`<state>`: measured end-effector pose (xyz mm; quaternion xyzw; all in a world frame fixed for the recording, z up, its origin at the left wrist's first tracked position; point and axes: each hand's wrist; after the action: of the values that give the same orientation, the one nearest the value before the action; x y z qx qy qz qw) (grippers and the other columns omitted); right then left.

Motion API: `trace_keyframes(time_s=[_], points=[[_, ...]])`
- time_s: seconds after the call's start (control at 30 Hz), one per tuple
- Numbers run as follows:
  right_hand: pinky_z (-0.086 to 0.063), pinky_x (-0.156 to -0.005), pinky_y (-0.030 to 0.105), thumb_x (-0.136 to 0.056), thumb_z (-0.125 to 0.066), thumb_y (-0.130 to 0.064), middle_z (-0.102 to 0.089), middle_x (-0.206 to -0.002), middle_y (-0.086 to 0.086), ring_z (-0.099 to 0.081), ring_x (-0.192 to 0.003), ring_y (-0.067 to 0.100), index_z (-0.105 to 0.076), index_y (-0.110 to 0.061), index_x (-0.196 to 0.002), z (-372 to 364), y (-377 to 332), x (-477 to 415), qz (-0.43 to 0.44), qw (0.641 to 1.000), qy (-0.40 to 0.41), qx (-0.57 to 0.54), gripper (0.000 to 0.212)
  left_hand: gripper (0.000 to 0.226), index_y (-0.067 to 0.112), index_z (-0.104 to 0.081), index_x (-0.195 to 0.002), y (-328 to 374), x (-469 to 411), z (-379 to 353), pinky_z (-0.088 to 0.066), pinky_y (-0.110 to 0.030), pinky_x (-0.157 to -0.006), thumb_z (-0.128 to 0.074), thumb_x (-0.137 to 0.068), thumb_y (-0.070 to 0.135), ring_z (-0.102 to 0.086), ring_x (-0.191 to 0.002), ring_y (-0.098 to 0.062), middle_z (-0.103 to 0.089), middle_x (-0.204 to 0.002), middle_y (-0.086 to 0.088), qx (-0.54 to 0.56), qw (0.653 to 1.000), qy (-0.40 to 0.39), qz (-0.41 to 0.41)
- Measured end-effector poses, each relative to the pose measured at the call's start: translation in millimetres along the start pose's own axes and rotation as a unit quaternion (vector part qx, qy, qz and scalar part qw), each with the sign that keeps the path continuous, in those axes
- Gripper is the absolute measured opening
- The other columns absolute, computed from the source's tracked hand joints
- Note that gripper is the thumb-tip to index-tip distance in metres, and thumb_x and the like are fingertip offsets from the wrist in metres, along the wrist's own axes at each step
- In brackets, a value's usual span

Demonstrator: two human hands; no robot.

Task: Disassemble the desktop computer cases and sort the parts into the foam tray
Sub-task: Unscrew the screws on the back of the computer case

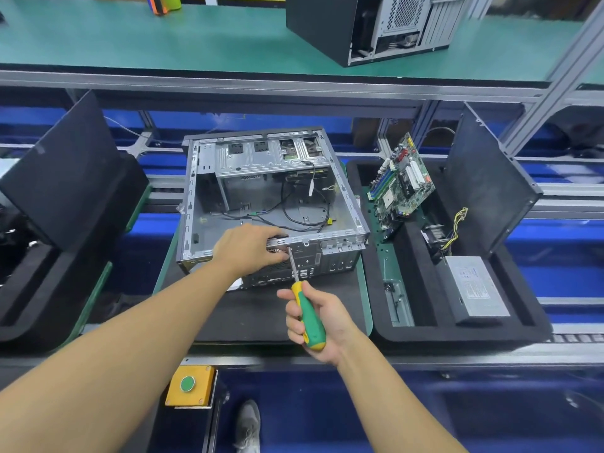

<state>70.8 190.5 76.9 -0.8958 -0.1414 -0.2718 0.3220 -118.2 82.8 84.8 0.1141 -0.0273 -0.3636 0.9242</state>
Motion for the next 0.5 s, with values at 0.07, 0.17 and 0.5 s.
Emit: trace_keyframes(time_s=[0.07,0.17,0.5], points=[[-0.029,-0.042,0.024,-0.106,-0.042,-0.034,-0.047,-0.061,0.002,-0.039,-0.043,0.016,-0.058,-0.004,-0.1,-3,-6,5,0.011,0.997,0.043,0.066,0.035,0.042,0.051,-0.062,-0.117,1,-1,1,-0.043,-0.03,-0.063,-0.061,-0.081,0.071,-0.059,-0.071,-0.014,-0.045,-0.055,0.021,-0.003,1.0,-0.003,0.002],[-0.034,-0.047,0.026,-0.104,-0.045,-0.035,-0.054,-0.06,0.004,-0.049,-0.047,0.023,-0.057,-0.009,-0.089,-24,-5,7,0.07,0.944,0.181,0.266,0.032,0.043,0.052,-0.062,-0.116,2,0,2,-0.041,-0.029,-0.061,-0.059,-0.08,0.075,-0.063,-0.078,-0.015,-0.06,-0.072,0.017,-0.002,1.0,0.003,0.008],[-0.038,-0.074,0.035,-0.106,-0.041,-0.039,-0.061,-0.12,0.014,-0.06,-0.105,0.034,-0.045,-0.01,-0.115,-36,0,7,0.12,0.728,0.279,0.615,0.031,0.045,0.023,-0.056,-0.125,10,28,5,-0.04,-0.036,-0.089,-0.056,-0.081,0.032,-0.051,-0.114,-0.017,-0.057,-0.122,0.006,0.048,0.983,0.146,-0.103]])
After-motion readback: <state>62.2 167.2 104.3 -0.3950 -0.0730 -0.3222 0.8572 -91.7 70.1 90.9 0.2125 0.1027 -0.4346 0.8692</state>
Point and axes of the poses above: each hand's wrist, its own x-axis away from the middle knuckle, its own z-axis out of the back of the hand, y = z × x
